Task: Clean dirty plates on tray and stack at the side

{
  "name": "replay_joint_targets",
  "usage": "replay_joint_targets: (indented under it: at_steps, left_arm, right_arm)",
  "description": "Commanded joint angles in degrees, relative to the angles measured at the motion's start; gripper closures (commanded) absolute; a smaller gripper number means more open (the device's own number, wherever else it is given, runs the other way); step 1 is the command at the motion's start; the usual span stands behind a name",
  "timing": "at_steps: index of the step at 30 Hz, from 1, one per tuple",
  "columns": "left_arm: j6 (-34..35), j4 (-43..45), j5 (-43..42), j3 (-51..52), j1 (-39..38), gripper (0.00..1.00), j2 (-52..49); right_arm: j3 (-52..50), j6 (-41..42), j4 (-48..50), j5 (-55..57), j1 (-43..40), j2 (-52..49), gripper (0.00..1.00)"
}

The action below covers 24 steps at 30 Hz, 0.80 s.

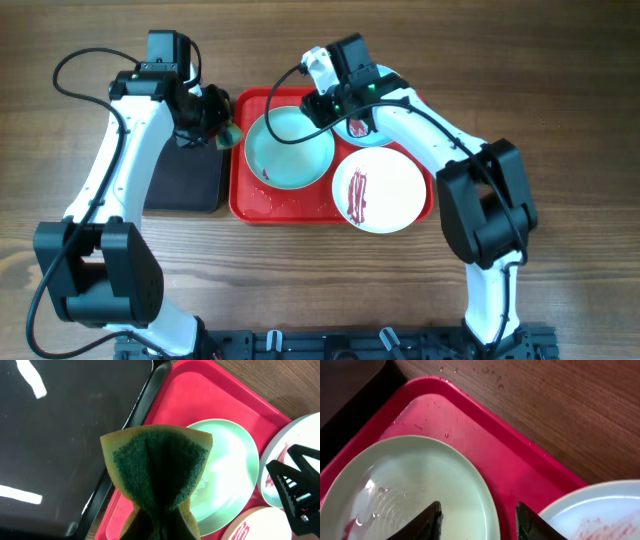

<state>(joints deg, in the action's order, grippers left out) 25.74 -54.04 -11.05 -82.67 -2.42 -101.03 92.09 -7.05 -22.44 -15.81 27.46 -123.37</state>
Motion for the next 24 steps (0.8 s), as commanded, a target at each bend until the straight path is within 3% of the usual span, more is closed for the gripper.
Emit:
replay_joint_targets:
  at_steps: [1, 16, 24]
  left_arm:
    - [-1.1, 0.0, -0.9, -0.8, 0.0, 0.96, 0.9]
    - [-1.1, 0.4, -0.9, -0.8, 0.0, 0.96, 0.9]
    - [-1.1, 0.4, -0.9, -0.8, 0.0, 0.96, 0.9]
  right_arm:
    - [0.9, -2.1, 0.6, 1.2, 0.3, -2.4, 0.52]
    - [0.9, -0.2, -1.7, 2.5, 0.4, -6.0, 0.55]
    - [0.9, 7.8, -8.7, 4.2, 0.4, -6.1, 0.87]
